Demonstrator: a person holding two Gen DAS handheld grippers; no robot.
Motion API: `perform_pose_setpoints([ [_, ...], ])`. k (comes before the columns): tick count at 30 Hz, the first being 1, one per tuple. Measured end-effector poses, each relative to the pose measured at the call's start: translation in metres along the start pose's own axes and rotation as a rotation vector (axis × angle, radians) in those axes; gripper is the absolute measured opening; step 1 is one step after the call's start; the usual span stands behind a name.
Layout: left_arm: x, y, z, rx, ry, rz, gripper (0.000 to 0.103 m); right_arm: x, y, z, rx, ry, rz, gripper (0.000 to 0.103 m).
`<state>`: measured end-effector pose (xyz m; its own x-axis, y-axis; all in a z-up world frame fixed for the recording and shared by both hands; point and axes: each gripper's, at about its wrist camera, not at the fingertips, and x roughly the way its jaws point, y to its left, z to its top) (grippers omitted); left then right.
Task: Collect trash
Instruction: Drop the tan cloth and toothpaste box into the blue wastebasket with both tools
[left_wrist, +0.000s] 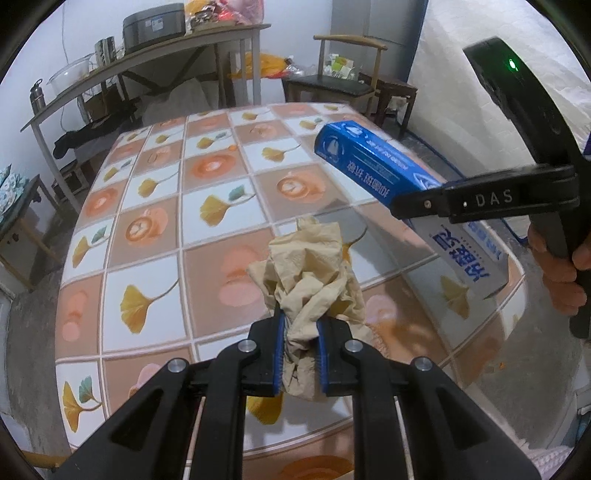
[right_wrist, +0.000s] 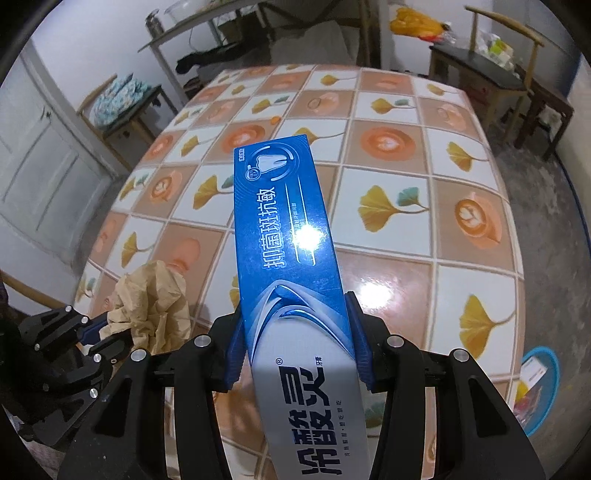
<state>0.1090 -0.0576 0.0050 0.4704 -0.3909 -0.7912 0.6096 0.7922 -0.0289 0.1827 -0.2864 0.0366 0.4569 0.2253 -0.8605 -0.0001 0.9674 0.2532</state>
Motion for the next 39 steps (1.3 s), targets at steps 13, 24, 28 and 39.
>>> perform_pose_setpoints([
  [13, -0.008, -0.088, 0.074, 0.174, -0.075, -0.186, 0.013, -0.101, -0.102, -0.063, 0.338, -0.256, 0.057, 0.046],
  [24, 0.04, -0.273, 0.115, 0.36, 0.061, -0.511, 0.013, -0.177, -0.26, -0.235, 0.838, -0.403, -0.169, 0.046],
  [28, 0.084, -0.355, 0.109, 0.375, 0.238, -0.634, 0.013, -0.167, -0.315, -0.306, 1.057, -0.383, -0.118, 0.046],
  [39, 0.221, -0.506, 0.08, 0.36, 0.522, -0.638, 0.013, -0.088, -0.437, -0.376, 1.325, -0.254, 0.016, 0.046],
])
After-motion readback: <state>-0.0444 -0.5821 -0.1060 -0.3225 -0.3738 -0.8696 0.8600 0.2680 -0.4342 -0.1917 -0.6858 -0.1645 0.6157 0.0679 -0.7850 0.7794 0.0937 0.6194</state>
